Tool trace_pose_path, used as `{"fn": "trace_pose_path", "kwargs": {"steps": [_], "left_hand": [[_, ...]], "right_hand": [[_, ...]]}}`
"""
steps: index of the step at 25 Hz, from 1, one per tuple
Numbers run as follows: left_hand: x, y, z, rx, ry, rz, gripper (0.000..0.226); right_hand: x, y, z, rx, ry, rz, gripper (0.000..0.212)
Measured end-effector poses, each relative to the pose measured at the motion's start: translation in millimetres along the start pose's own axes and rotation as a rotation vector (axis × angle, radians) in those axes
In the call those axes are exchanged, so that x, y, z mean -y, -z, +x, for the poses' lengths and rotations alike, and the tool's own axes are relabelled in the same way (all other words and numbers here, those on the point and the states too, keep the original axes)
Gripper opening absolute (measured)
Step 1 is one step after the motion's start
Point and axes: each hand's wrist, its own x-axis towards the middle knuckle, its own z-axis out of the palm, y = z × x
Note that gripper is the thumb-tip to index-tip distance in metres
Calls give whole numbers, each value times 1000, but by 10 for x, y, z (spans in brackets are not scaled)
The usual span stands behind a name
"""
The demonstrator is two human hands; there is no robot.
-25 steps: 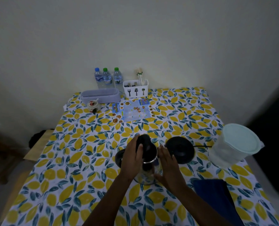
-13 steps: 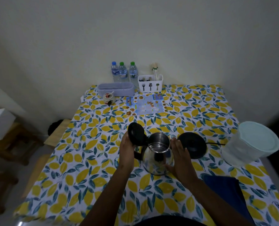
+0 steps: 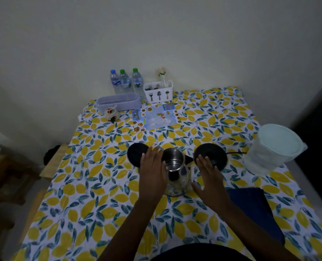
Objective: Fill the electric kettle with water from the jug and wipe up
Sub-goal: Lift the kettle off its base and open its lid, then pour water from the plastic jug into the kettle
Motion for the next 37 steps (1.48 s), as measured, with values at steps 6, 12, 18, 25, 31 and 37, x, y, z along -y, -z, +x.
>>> {"fn": "trace_pose_path", "kwargs": {"steps": [6, 12, 18, 25, 31, 37], "left_hand": [[-792, -789, 140, 447, -295, -66, 48], [-1790, -1385, 394, 615, -482, -148, 58], [-2622, -1871, 876, 635, -650, -34, 77], [-2827, -2332, 1100, 711, -583, 222, 98], [-2770, -2384, 1116, 698, -617, 231, 90], [-2781, -2287, 1130, 739, -629, 284, 102]], "right_hand": [[-717, 281, -494, -71, -311, 11, 78], [-1584, 733, -948, -320, -685, 153, 56], [-2329, 1317, -570, -567, -732, 200, 41], [-2990, 1665, 311, -438, -759, 641, 25], [-3155, 1663, 464, -268, -726, 805, 19], [-3109, 1600, 359, -257, -746, 892, 20]]}}
